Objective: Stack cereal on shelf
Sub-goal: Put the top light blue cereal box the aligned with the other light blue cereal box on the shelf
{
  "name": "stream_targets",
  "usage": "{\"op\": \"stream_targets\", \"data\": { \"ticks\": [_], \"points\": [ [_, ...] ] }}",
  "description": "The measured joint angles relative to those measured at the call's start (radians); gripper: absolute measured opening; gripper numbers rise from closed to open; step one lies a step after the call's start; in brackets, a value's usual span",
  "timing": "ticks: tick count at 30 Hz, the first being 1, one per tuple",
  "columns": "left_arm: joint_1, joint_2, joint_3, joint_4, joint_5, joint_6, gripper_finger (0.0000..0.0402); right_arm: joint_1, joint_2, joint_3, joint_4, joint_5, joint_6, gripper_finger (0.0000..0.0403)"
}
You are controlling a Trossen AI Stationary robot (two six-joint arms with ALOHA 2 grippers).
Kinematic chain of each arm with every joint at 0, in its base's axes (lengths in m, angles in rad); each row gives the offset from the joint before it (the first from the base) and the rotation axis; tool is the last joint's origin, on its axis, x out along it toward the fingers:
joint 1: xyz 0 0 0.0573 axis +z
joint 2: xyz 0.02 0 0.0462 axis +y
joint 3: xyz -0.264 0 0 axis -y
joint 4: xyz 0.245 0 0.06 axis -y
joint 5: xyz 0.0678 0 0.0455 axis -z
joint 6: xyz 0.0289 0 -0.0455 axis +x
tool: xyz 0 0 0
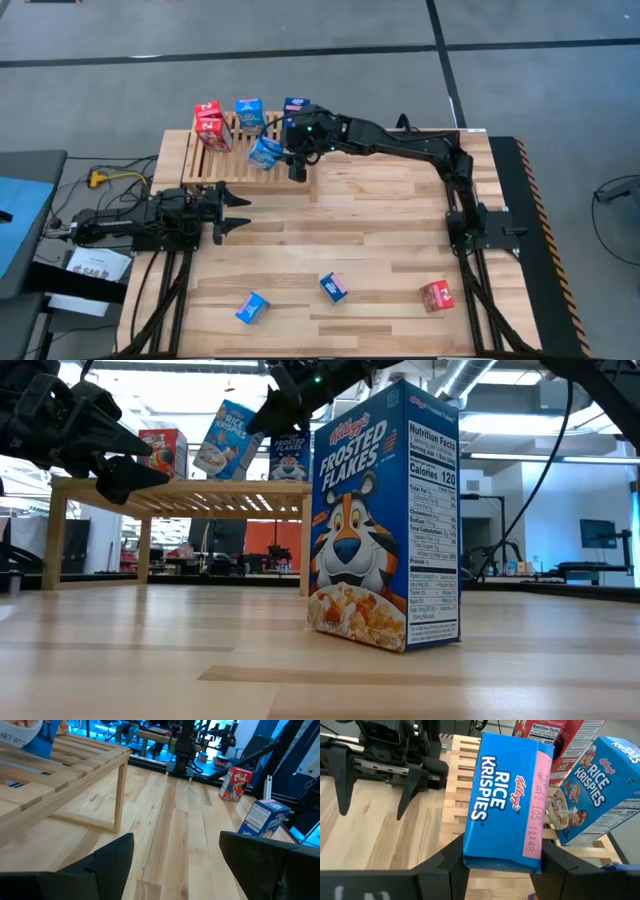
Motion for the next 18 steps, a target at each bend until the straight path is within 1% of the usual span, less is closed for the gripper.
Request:
{"op": "stream_targets", "data": {
  "ticks": [3, 10, 18],
  "points": [
    [0.000, 0.000, 0.000, 0.000, 0.000, 0.000, 0.0283, 0.000, 0.000, 0.000, -0.005, 0.000, 0.000, 0.0203],
    [0.000, 0.000, 0.000, 0.000, 0.000, 0.000, 0.0283, -0.001, 0.000, 0.000, -0.010, 0.002, -0.001, 0.0242],
    [0.000, 0.000, 0.000, 0.000, 0.000, 0.000, 0.0283, -0.001, 0.000, 0.000, 0.017, 0.002, 0.003, 0.0250]
  ]
}}
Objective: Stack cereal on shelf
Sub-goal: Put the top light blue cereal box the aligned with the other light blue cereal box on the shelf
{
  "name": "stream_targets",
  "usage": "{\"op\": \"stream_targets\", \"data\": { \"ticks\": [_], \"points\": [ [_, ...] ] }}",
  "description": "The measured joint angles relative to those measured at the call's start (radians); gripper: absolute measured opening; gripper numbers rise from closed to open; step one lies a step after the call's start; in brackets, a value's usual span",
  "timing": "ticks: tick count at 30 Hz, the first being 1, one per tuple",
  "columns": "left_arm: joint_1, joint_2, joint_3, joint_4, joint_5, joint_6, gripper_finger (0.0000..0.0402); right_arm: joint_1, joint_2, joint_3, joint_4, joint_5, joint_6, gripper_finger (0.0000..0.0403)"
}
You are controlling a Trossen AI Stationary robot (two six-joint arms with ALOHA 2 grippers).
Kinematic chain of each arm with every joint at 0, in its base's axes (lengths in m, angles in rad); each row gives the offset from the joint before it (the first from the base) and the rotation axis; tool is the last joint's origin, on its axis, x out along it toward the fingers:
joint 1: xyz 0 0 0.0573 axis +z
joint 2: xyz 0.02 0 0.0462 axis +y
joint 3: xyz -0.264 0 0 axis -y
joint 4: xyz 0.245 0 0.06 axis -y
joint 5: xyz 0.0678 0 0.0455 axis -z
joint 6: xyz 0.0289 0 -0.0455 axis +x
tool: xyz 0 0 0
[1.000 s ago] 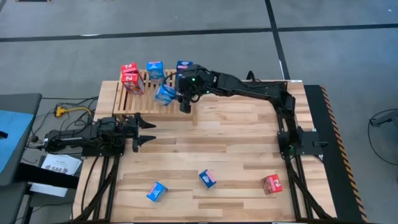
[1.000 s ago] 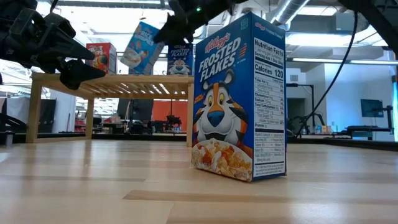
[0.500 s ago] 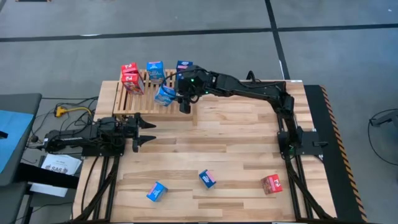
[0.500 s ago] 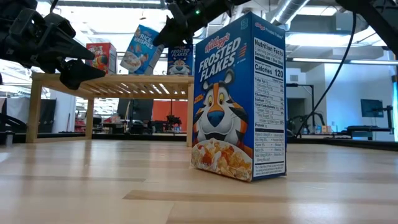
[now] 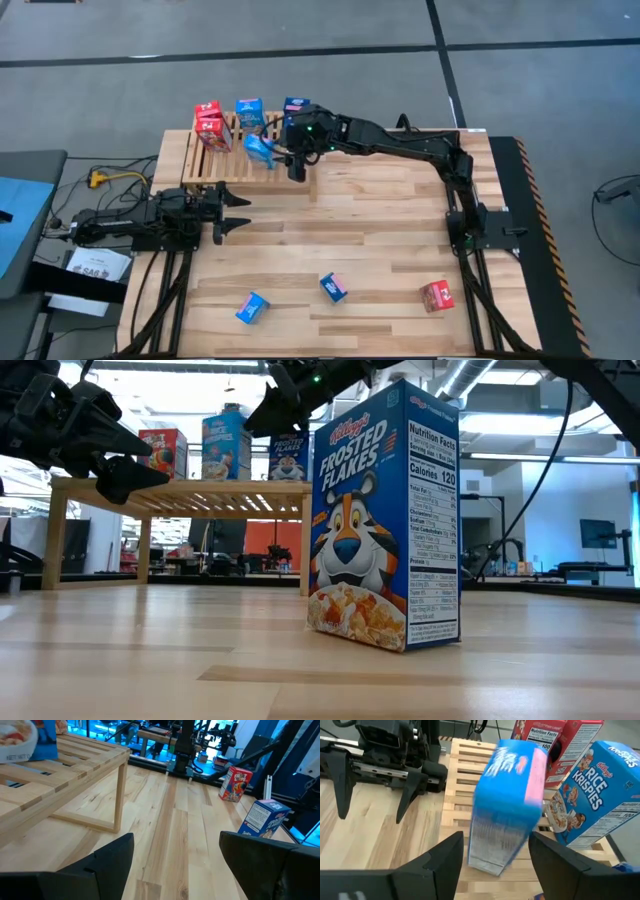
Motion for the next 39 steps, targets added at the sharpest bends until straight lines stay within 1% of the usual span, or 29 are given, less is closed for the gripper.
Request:
{"op": "stream_targets", "data": {
  "ticks": [12, 15, 17, 20, 24, 30, 34, 36, 39],
  "points": [
    [0.000, 0.000, 0.000, 0.000, 0.000, 0.000, 0.0283, 0.007, 0.000, -0.001, 0.010, 0.008, 0.002, 0.0250],
    [0.000, 0.000, 0.000, 0.000, 0.000, 0.000, 0.0283, 0.009, -0.018, -0.003, -0.034, 0.016, 0.002, 0.0250],
    [0.000, 0.000, 0.000, 0.000, 0.000, 0.000, 0.0283, 0.018, -0.030, -0.001, -0.034, 0.040, 0.002, 0.0250],
    [0.000, 0.000, 0.000, 0.000, 0.000, 0.000, 0.0283, 0.022, -0.057, -0.003, -0.093, 0.070, 0.017, 0.0250],
    [0.000, 0.000, 0.000, 0.000, 0.000, 0.000, 0.0283, 0.039, -0.069, -0.003, -0.135, 0.074, 0.054, 0.0250],
    [0.000, 0.000, 0.000, 0.000, 0.000, 0.000, 0.0283, 0.079, -0.066, -0.002, -0.133, 0.090, 0.094, 0.0250],
    [0.000, 0.000, 0.000, 0.000, 0.000, 0.000, 0.0283, 0.109, -0.066, -0.003, -0.115, 0.143, 0.125, 0.0250],
    [0.000, 0.000, 0.000, 0.000, 0.000, 0.000, 0.0283, 0.122, -0.067, -0.024, -0.068, 0.182, 0.139, 0.0250],
    [0.000, 0.000, 0.000, 0.000, 0.000, 0.000, 0.0283, 0.134, -0.066, -0.071, 0.015, 0.206, 0.165, 0.0250]
  ]
}}
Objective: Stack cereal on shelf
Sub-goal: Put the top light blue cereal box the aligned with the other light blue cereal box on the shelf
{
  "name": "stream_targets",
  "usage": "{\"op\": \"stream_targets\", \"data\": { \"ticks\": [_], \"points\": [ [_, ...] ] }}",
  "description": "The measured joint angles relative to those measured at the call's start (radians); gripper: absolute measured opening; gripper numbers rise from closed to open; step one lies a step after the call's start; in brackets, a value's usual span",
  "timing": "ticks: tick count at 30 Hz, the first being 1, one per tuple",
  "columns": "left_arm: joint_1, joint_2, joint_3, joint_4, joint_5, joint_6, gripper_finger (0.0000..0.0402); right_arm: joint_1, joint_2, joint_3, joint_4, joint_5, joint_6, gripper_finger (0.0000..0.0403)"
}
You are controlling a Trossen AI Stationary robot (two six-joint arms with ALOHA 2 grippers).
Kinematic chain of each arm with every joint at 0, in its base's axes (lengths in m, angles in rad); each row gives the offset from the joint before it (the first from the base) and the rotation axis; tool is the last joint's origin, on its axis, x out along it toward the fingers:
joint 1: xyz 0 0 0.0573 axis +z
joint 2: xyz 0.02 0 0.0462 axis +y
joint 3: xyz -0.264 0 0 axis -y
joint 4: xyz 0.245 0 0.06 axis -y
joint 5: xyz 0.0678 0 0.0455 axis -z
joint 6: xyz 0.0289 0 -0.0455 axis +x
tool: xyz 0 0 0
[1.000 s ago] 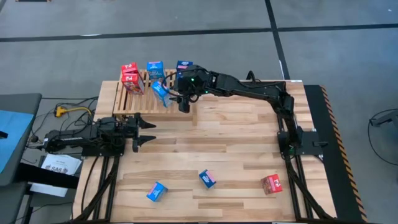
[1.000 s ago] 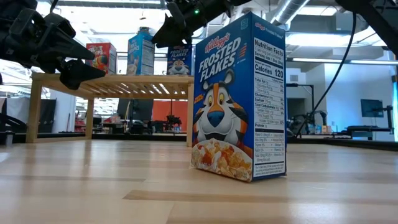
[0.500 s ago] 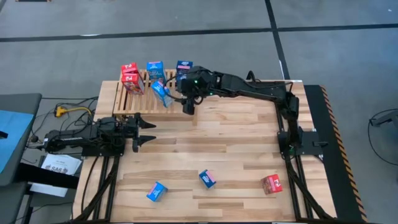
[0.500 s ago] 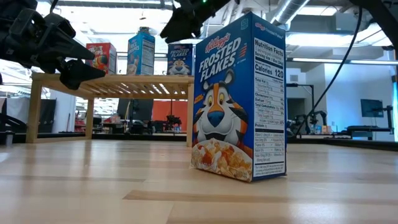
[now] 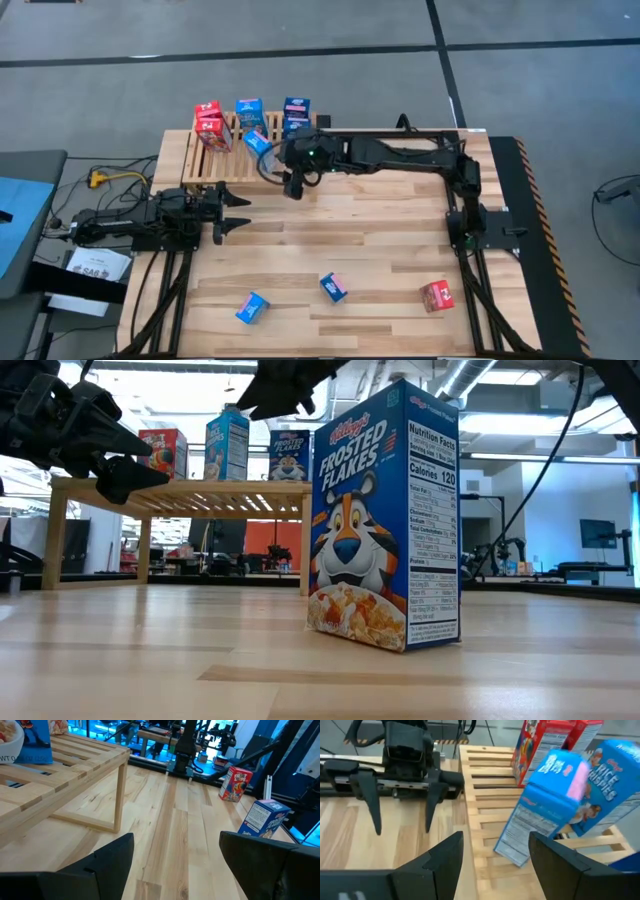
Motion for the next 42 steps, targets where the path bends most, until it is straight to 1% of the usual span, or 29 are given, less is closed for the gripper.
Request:
{"op": "stream_targets", "data": {
  "ticks": [4, 6, 9, 11, 13, 15, 18, 21, 28, 34, 42],
  "points": [
    [0.000, 0.000, 0.000, 0.000, 0.000, 0.000, 0.0283, 0.000, 0.000, -0.056, 0.101, 0.009, 0.027, 0.0250],
    [0.000, 0.000, 0.000, 0.000, 0.000, 0.000, 0.0283, 0.000, 0.001, -0.071, 0.114, 0.010, 0.030, 0.0250],
    [0.000, 0.000, 0.000, 0.000, 0.000, 0.000, 0.0283, 0.000, 0.003, -0.070, 0.128, 0.010, 0.029, 0.0250],
    [0.000, 0.000, 0.000, 0.000, 0.000, 0.000, 0.0283, 0.001, 0.025, -0.065, 0.167, 0.004, 0.022, 0.0250],
    [0.000, 0.000, 0.000, 0.000, 0.000, 0.000, 0.0283, 0.001, 0.038, -0.073, 0.145, -0.013, 0.026, 0.0250],
    [0.000, 0.000, 0.000, 0.000, 0.000, 0.000, 0.0283, 0.007, 0.068, -0.069, 0.195, -0.014, 0.026, 0.0250],
    [0.000, 0.000, 0.000, 0.000, 0.000, 0.000, 0.0283, 0.010, 0.083, -0.072, 0.198, -0.014, 0.032, 0.0250],
    [0.000, 0.000, 0.000, 0.000, 0.000, 0.000, 0.0283, 0.010, 0.102, -0.068, 0.241, -0.015, 0.038, 0.0250],
    [0.000, 0.000, 0.000, 0.000, 0.000, 0.000, 0.0283, -0.005, 0.104, -0.070, 0.237, -0.014, 0.053, 0.0250],
    [0.000, 0.000, 0.000, 0.000, 0.000, 0.000, 0.0283, -0.021, 0.116, -0.067, 0.286, 0.008, 0.057, 0.0250],
    [0.000, 0.000, 0.000, 0.000, 0.000, 0.000, 0.0283, -0.026, 0.119, -0.069, 0.252, 0.012, 0.080, 0.0250]
  ]
}}
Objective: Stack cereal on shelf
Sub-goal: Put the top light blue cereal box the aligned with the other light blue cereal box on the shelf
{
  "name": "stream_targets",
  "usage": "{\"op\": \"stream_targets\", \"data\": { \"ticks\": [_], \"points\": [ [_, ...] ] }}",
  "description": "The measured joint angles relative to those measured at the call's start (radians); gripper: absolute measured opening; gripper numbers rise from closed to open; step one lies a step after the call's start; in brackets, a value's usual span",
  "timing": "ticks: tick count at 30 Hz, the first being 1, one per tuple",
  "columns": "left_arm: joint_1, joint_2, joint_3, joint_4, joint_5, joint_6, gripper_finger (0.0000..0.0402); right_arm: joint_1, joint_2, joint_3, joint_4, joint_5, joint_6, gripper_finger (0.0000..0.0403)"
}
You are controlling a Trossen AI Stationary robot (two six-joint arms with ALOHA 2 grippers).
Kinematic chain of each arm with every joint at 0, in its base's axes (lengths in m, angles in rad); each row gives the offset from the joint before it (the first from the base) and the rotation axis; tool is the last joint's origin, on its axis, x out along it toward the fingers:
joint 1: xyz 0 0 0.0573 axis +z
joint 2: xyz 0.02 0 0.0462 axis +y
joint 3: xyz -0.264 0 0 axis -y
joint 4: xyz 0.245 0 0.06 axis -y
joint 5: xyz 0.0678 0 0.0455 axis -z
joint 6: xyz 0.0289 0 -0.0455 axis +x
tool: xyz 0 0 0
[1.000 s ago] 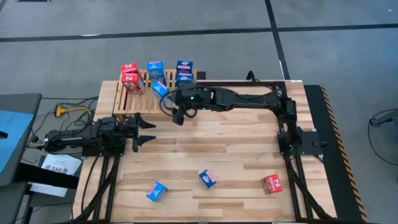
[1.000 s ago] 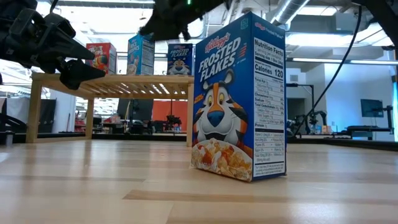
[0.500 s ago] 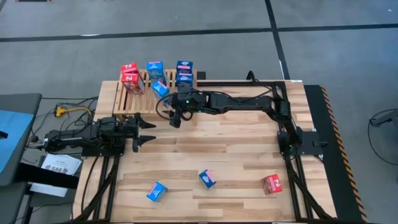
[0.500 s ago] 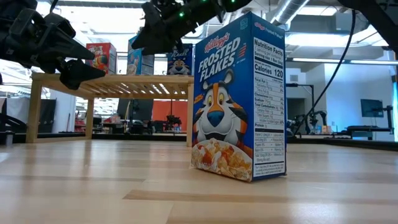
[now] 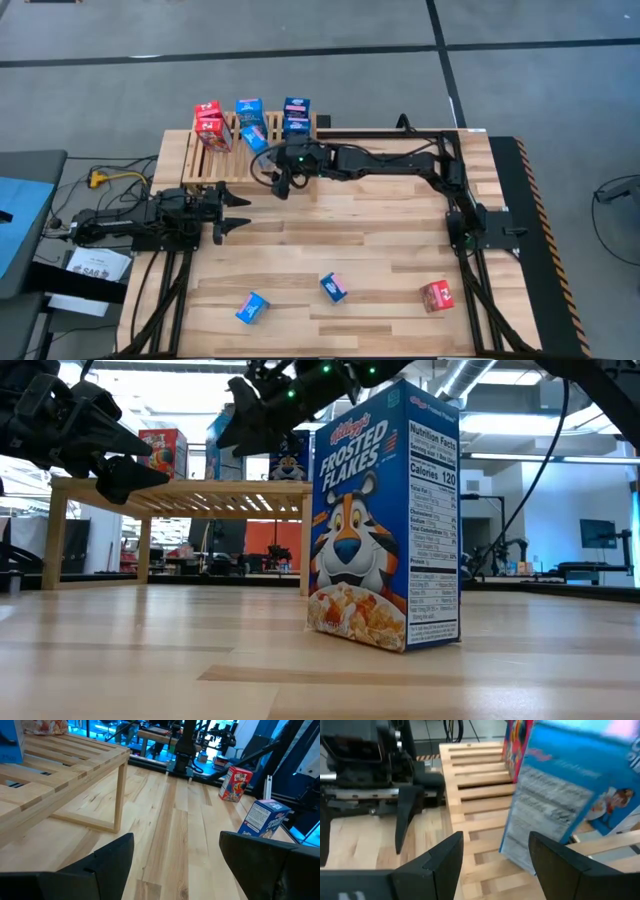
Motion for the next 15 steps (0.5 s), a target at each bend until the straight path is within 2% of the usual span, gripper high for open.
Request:
{"op": "stream_targets", "data": {
  "ticks": [6, 15],
  "points": [
    [0.000, 0.000, 0.000, 0.000, 0.000, 0.000, 0.0283, 0.002, 0.000, 0.000, 0.017, 0.014, 0.000, 0.0250],
    [0.000, 0.000, 0.000, 0.000, 0.000, 0.000, 0.0283, 0.002, 0.000, 0.000, 0.043, 0.158, 0.031, 0.0250]
  ]
}}
